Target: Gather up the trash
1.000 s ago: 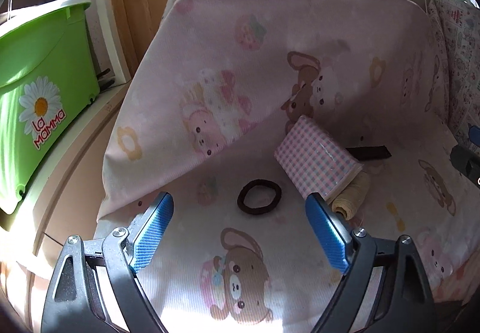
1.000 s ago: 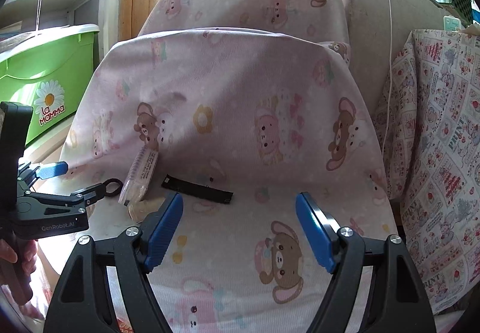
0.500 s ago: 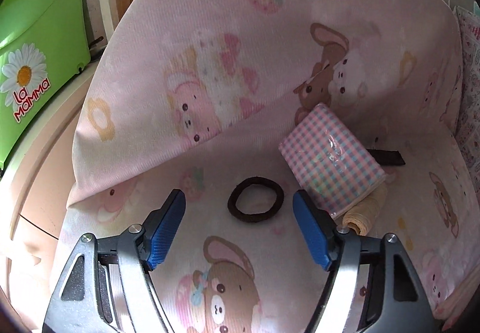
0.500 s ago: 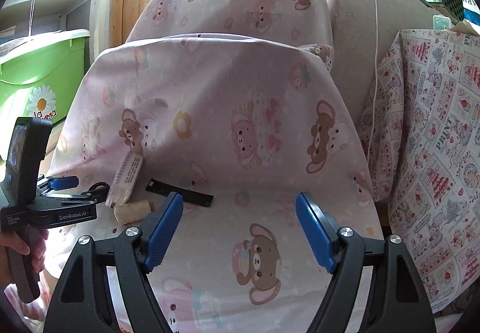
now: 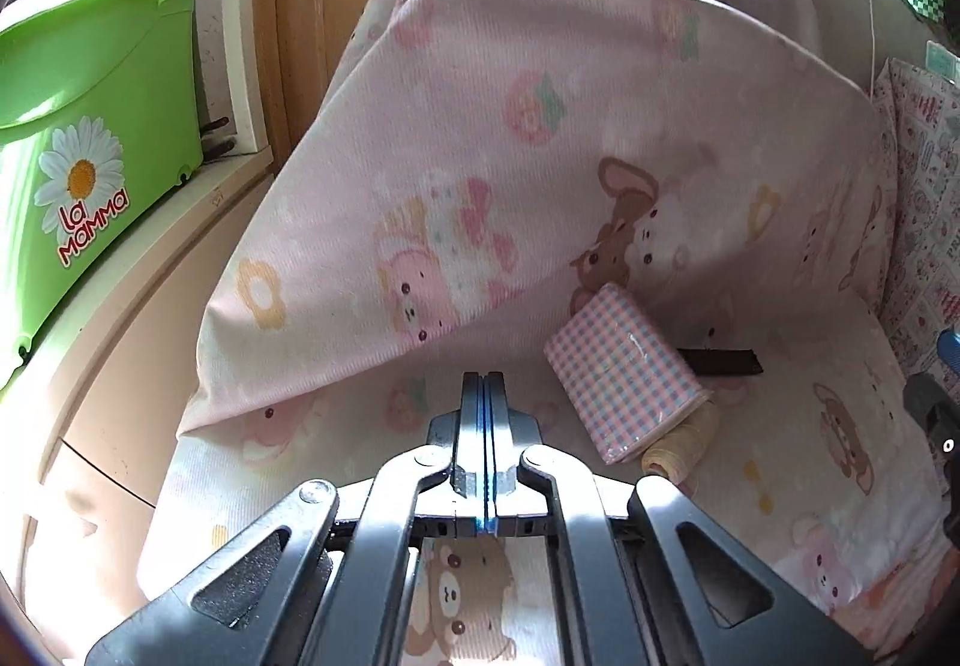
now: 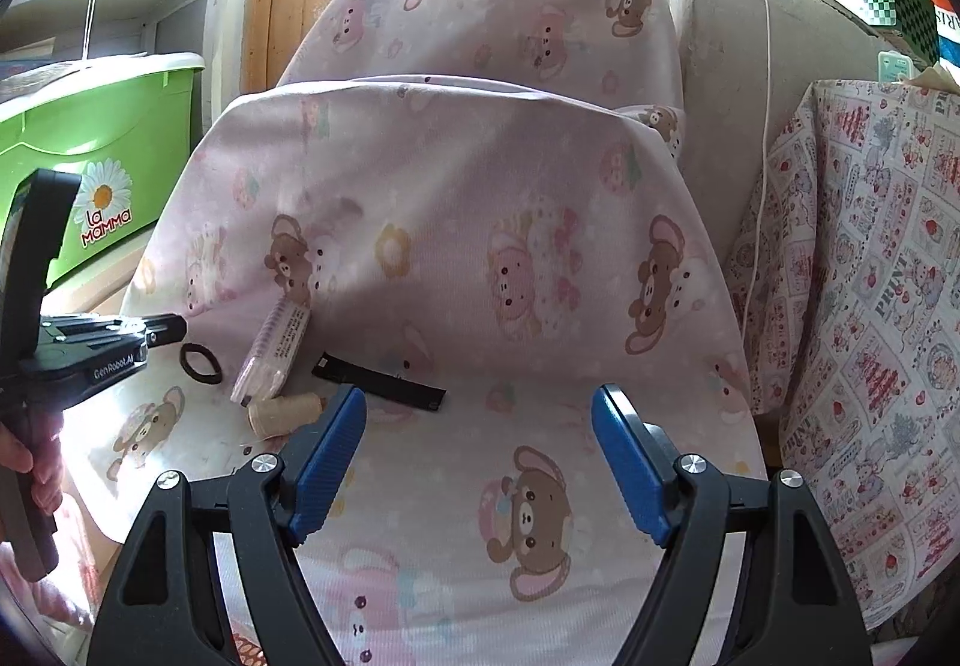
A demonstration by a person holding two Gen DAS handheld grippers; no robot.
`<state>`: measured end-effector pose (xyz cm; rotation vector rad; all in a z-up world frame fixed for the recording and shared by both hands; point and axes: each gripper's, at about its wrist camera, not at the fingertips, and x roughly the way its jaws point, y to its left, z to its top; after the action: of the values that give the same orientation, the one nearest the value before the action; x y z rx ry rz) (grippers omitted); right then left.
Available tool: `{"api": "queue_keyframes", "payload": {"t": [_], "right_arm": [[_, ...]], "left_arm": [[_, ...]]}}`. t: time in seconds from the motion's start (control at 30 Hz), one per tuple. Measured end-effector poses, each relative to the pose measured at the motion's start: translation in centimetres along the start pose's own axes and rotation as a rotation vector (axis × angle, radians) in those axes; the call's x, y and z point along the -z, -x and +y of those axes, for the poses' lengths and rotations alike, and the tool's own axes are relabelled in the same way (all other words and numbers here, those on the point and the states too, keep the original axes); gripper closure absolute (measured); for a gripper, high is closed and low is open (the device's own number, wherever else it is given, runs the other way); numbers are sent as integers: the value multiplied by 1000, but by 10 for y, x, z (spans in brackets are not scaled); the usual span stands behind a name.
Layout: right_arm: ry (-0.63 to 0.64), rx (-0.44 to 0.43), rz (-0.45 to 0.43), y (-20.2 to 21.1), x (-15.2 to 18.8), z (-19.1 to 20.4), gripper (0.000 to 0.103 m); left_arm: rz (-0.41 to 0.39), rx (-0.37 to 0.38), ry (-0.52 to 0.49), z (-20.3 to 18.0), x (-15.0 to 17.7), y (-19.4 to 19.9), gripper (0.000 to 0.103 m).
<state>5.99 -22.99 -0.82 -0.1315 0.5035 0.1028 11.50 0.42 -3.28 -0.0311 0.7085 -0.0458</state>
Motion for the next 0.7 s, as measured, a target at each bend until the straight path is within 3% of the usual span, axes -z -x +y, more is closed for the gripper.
{"api": "queue_keyframes", "payload": {"t": [0.1,0.37,0.7], "right_arm": [[17,-4,6,-2,2,8,24],[44,-22,9,-4,4,21,24],[45,-49,32,-9,5,27,24]], "left_arm": [[2,-15,7,7,-2,5,103],[17,47,57,21,-1,22,103],[195,125,115,35,19,5,100]]}}
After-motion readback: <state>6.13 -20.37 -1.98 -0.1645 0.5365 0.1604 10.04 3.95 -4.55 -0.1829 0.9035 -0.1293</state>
